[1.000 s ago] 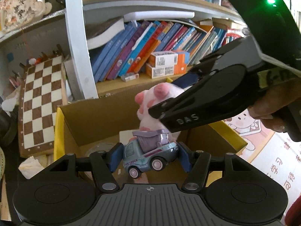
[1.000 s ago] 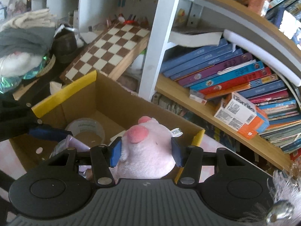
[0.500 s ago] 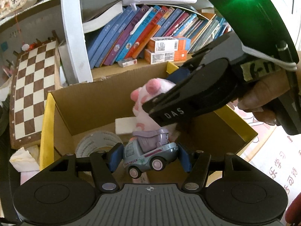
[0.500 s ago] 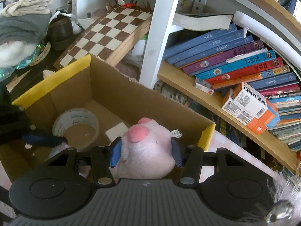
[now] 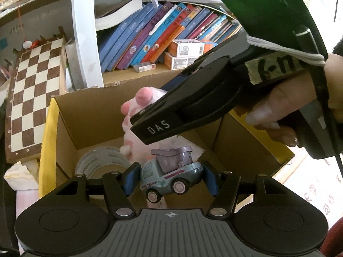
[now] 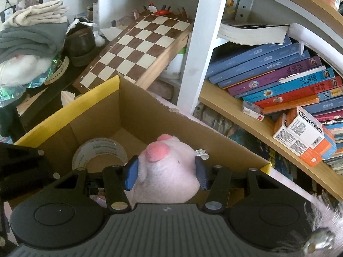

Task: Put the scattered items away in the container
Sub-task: 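Lower the toy truck and plush pig into the yellow box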

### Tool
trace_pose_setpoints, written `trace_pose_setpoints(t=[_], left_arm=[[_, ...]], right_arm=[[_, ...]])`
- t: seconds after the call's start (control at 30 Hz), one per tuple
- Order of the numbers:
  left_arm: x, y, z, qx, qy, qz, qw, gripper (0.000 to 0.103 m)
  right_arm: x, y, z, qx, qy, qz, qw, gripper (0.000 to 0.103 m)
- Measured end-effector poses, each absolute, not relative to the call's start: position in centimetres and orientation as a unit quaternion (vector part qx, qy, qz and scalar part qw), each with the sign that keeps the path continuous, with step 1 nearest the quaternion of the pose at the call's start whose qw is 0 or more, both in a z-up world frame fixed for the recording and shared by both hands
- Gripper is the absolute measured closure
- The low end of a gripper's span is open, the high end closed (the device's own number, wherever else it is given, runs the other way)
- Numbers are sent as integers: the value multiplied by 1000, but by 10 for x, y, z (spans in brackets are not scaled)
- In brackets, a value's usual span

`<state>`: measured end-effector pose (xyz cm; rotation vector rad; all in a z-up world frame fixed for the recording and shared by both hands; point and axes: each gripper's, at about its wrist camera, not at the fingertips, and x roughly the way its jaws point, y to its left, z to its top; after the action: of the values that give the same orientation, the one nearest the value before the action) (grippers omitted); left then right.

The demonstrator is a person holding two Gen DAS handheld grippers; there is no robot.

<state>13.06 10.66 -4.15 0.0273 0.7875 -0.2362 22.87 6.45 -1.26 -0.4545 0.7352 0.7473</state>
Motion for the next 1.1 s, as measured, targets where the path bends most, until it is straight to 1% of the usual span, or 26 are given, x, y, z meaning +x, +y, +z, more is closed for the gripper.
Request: trace_pose_setpoints(t=[0.33,0.4,0.43,1.1], left_arm=[[130,108,-42,8,381,-113,917,39],[129,109,-40,7,380,-111,918,36],[129,109,-40,7,379,-111,919,33],[119,114,-28,11,363,-107,926,33]], right_arm=[[233,64,-16,-208,355,351,841,51],[233,64,-16,-207,356,350,841,51],[233,64,-16,-206,356,350,841,51],[231,59,1,-156,369,359,843,51]])
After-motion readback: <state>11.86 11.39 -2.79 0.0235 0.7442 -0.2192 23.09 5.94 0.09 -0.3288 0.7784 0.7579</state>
